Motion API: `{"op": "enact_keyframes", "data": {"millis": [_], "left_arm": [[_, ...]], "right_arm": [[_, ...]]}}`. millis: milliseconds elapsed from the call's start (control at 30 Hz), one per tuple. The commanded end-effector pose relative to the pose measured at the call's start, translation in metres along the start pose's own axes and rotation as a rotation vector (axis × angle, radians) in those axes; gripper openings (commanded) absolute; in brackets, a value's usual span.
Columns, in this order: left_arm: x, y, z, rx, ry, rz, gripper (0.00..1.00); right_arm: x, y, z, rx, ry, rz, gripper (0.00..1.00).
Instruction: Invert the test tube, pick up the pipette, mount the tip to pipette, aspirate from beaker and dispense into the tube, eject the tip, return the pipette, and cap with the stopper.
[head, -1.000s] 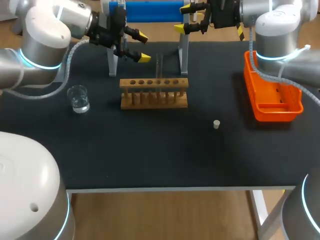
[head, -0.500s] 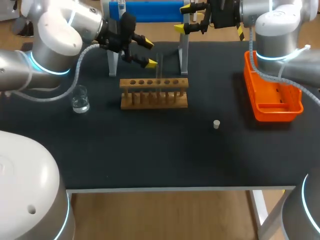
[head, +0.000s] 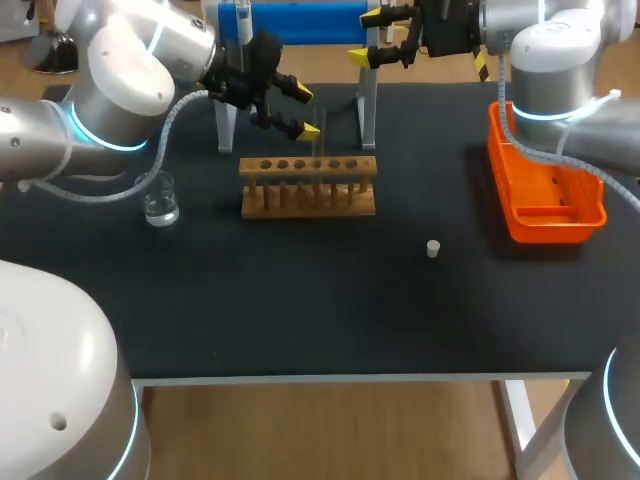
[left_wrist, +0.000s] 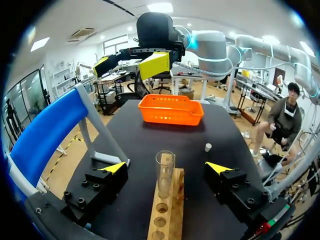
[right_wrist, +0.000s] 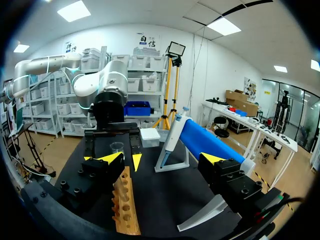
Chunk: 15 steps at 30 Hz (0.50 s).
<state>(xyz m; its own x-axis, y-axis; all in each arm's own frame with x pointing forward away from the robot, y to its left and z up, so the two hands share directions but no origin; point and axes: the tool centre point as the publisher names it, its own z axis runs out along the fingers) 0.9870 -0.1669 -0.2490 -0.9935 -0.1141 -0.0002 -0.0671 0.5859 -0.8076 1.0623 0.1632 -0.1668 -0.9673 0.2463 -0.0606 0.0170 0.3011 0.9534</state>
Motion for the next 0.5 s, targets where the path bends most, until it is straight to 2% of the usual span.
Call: {"op": "enact_keyframes", "data": {"millis": [33, 500], "left_arm": [[-0.0012, -0.0005, 0.0003, -0.003, 0.003, -0.001, 1.00], [-0.0003, 0.0001, 0.0021, -0.011, 0.000, 0.000, 1.00]], "right_arm": [[-0.0004, 0.0004, -0.0010, 0.003, 0.003, 0.001, 1.00], [-0.0004, 0.0004, -0.0010, 0.003, 0.003, 0.001, 1.00]]}}
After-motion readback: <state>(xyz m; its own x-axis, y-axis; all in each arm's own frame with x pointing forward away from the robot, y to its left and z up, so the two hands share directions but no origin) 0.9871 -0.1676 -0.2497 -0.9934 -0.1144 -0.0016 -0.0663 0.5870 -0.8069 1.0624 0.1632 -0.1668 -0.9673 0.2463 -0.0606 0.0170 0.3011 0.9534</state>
